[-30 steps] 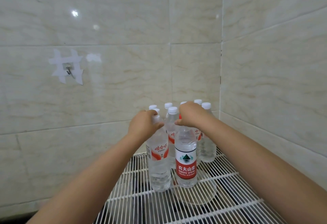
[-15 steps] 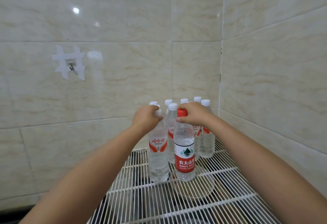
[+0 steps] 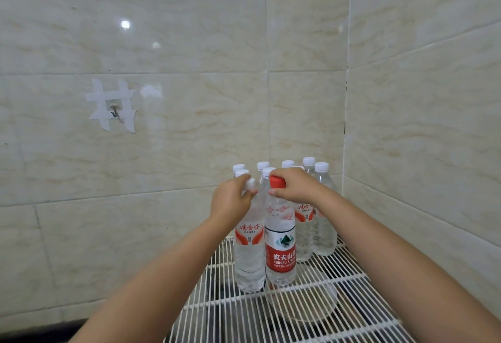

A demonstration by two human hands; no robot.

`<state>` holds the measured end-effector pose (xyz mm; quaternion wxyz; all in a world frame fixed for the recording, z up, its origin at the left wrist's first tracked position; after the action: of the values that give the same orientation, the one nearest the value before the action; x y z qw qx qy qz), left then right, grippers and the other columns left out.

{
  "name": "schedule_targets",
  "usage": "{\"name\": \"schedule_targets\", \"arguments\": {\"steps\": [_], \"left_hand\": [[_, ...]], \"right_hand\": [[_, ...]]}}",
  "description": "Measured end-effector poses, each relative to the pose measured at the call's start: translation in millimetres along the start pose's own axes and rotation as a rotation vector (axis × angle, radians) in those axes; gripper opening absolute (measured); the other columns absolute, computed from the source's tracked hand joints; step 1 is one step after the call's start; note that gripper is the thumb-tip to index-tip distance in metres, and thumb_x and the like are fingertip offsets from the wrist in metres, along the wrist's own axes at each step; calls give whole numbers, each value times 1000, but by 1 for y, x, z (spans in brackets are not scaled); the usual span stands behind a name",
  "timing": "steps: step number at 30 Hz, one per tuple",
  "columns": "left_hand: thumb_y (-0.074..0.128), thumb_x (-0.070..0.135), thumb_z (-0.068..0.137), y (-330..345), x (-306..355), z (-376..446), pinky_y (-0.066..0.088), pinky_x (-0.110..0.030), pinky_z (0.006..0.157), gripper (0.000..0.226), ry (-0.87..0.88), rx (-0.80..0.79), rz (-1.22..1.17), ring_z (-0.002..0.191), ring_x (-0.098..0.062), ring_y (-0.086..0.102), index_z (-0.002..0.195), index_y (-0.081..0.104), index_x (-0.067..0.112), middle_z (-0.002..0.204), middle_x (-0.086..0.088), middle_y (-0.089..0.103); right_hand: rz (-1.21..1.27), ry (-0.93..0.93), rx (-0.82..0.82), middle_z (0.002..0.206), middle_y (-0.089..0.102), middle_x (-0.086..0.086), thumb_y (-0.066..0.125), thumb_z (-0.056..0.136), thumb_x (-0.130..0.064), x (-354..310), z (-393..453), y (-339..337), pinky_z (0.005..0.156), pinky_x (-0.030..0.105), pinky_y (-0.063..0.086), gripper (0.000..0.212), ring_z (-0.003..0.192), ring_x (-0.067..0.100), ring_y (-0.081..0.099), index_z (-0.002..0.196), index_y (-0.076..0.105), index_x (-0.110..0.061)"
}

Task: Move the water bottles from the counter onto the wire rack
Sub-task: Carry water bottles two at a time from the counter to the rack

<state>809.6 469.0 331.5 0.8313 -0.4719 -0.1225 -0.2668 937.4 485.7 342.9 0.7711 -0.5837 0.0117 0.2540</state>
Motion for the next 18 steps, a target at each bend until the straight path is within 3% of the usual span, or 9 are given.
{"name": "schedule_targets", "arguments": {"steps": [2, 6, 13, 18], "left_hand": [[51, 26, 93, 1, -1, -1, 43, -32, 91, 43, -9, 30, -26, 116, -28, 54, 134, 45, 13, 126, -13, 60], [50, 27, 93, 1, -1, -4, 44, -31, 87, 42, 6, 70, -21, 112, -28, 57, 133, 46, 14, 122, -14, 62], [51, 29, 92, 2, 0, -5, 44, -30, 88, 43, 36, 60, 6, 112, -26, 57, 133, 46, 15, 124, -12, 62], [48, 29, 93, 4, 2, -4, 43, -32, 91, 47, 77, -20, 88, 116, -27, 54, 136, 40, 12, 128, -13, 58]], "right_hand": [[6, -5, -16, 90, 54, 5, 58, 87, -25, 2, 1, -2, 61, 26, 36, 29, 83, 19, 50, 108, 57, -5], [15, -15, -11, 103, 60, 9, 59, 87, -25, 2, 0, -1, 73, 27, 38, 34, 91, 23, 55, 116, 56, -7], [7, -12, 59, 114, 62, 11, 56, 88, -25, 2, -5, 1, 73, 27, 37, 37, 87, 17, 50, 123, 53, -11], [86, 36, 147, 124, 59, 10, 55, 90, -25, 6, -11, 7, 90, 32, 43, 44, 110, 25, 56, 132, 44, -14]]}}
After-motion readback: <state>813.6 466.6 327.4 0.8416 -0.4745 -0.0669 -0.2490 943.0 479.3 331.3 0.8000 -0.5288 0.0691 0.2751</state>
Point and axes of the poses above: each hand's wrist, its own z-axis towards the middle knuckle, its own y-axis out of the palm, x = y × z, the point moved 6 cm from there along z, towards the middle knuckle
